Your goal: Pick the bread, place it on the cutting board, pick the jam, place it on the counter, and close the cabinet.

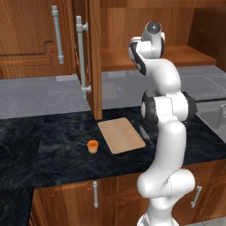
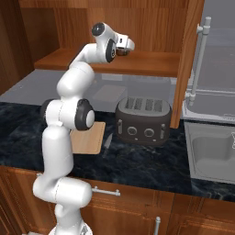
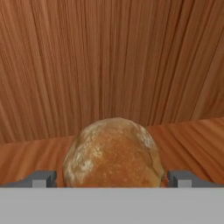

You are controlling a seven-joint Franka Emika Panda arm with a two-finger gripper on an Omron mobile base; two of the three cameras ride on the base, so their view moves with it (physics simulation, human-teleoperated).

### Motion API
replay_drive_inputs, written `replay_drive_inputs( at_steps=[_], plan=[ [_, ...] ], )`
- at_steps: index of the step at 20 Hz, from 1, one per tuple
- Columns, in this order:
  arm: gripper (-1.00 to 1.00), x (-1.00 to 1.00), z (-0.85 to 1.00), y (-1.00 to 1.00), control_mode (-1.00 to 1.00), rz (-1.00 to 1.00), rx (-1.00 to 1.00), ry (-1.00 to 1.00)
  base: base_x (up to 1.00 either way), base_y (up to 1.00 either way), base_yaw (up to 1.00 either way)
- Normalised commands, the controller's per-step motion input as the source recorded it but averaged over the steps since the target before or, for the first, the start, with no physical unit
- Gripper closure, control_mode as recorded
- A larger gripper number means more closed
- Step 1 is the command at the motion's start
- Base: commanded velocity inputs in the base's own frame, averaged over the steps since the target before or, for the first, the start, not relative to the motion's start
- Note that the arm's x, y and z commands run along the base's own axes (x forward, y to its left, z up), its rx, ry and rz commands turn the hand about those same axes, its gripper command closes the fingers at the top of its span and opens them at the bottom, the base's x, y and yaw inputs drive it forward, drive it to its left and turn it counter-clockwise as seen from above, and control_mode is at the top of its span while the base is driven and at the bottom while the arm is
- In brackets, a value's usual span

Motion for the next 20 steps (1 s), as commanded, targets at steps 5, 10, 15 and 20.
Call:
replay_drive_inputs(
  at_steps=[5,10,15,20],
  plan=[
    [-1.0,0.04,-0.02,-0.06,-1.0,-0.06,0.0,0.0,0.0,0.0,0.0],
    [-1.0,0.03,-0.07,0.0,-1.0,-0.04,0.0,0.0,0.0,0.0,0.0],
    [1.0,0.04,-0.07,0.0,-1.0,-0.04,0.0,0.0,0.0,0.0,0.0],
    [1.0,0.0,0.0,0.0,-1.0,-0.01,0.0,0.0,0.0,0.0,0.0]
  ],
)
